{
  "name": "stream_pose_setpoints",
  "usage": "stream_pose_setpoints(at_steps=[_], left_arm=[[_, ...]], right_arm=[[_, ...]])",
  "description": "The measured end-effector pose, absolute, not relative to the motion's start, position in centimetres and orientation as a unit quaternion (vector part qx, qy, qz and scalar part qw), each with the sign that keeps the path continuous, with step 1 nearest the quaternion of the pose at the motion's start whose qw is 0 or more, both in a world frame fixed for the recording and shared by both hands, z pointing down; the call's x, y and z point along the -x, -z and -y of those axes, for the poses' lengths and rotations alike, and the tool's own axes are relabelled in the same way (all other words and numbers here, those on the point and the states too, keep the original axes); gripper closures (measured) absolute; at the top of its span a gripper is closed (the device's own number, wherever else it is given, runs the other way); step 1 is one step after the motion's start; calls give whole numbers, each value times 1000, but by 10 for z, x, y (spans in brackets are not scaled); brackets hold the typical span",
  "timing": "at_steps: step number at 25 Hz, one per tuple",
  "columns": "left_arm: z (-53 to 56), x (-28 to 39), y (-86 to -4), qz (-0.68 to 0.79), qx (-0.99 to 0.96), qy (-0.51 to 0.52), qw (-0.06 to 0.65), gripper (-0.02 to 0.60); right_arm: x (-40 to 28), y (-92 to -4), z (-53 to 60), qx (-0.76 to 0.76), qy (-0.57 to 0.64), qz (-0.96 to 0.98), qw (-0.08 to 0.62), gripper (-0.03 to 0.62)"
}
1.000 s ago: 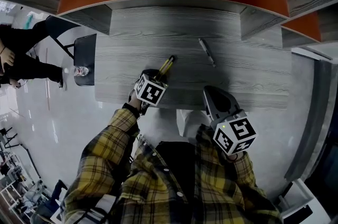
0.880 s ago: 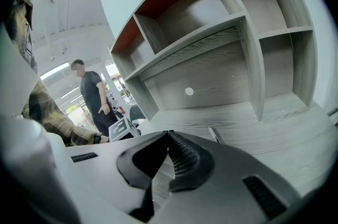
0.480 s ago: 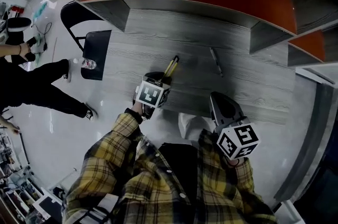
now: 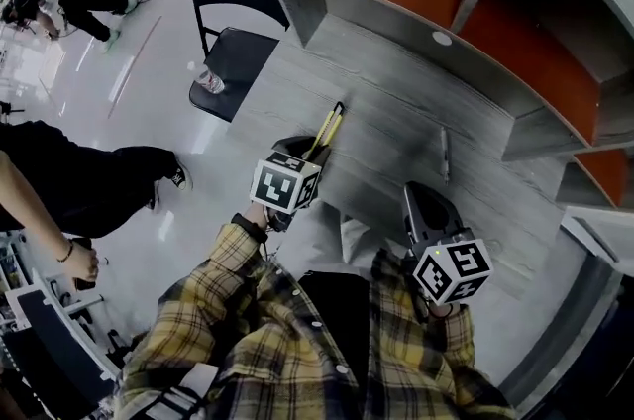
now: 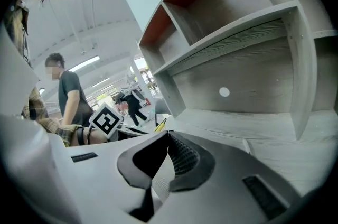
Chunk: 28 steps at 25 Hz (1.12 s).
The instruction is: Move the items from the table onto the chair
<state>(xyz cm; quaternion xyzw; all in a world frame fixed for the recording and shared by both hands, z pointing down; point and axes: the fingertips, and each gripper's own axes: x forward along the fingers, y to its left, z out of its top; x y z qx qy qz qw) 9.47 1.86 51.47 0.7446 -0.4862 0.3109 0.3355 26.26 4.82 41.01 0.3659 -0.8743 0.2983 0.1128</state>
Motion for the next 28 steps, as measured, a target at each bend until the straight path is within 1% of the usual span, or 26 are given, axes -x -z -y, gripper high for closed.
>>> stream_pose_setpoints(at_steps=[9,14,21,28], left_arm=[[-26,26,-489,591,-682,-244,355,465],[-20,104,-491,605,-671,-235,359,465],[12,209,-523,571,-681,-265,375,465],[40,298,-568,536,-687,-310,381,465]], right_arm=[[-181,-407,-33,-288,-281,904,143,577],[-119,-410,-24,-285,-278,904,154,577],[-15,-428,-4,-320,-298,883,169,577],[115,-445,16,-301,-302,883,195,576]])
